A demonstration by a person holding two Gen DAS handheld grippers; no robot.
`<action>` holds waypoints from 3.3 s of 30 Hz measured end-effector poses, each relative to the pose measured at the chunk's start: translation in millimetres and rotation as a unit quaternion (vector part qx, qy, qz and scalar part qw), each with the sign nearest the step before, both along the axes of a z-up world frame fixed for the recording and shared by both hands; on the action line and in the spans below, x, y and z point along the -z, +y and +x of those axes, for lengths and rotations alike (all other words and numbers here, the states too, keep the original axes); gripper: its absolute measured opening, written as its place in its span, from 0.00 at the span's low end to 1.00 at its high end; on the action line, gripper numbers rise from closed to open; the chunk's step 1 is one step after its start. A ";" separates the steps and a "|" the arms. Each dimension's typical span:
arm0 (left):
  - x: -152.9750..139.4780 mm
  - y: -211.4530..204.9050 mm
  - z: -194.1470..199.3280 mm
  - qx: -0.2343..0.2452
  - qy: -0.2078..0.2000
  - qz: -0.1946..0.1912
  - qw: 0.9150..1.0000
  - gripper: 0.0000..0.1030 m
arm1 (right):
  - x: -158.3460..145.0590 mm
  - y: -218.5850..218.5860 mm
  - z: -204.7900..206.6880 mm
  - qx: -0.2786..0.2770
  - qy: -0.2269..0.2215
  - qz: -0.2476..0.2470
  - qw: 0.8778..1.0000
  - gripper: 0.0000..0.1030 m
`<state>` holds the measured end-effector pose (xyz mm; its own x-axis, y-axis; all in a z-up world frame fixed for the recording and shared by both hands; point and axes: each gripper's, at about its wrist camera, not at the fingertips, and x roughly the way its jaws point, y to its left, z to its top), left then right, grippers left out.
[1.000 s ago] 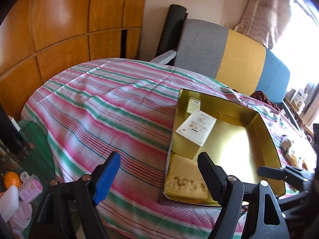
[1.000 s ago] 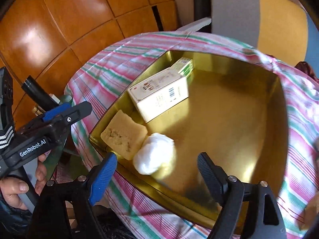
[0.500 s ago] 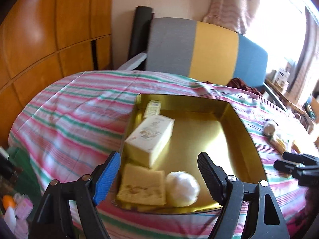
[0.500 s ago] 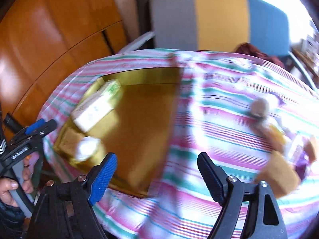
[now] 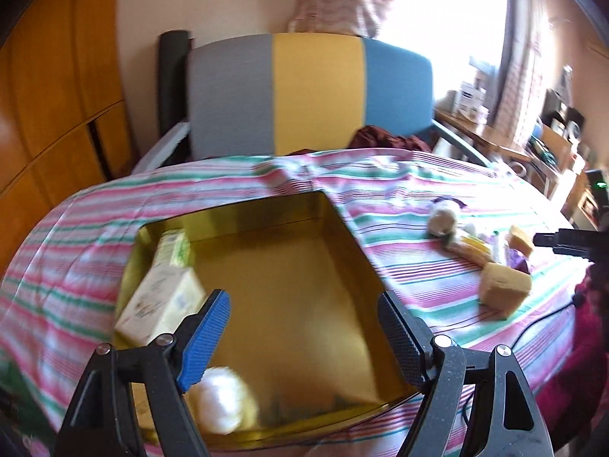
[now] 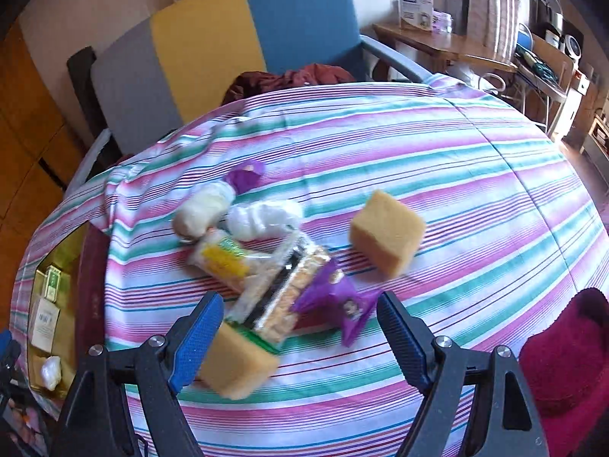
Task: Organize objects
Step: 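Grasp the purple snack packet with the left gripper, then carry the purple packet over the gold tray while the right gripper grasps another tan sponge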
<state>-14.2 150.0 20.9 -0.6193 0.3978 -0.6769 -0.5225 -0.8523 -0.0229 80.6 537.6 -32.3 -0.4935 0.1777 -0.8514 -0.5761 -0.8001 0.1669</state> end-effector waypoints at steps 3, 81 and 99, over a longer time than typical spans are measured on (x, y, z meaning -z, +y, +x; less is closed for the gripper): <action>-6.5 28.9 0.7 0.032 0.004 -0.005 0.999 0.78 | 14.0 16.7 4.6 0.019 0.004 -0.019 1.000 0.82; -31.3 174.6 -7.9 0.246 -0.088 0.069 0.963 0.40 | 60.0 81.8 -54.2 -0.051 -0.140 0.051 0.988 0.80; 17.0 -97.5 -32.4 -0.065 -0.111 0.093 0.987 0.40 | -31.7 18.2 -14.7 -0.015 0.033 0.074 0.997 0.49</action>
<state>-46.6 52.5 3.8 -0.5180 0.4561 -0.7237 -0.3744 -0.8816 -0.2876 65.8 555.8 -0.6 -0.5547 0.2831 -0.7824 -0.5433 -0.8355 0.0828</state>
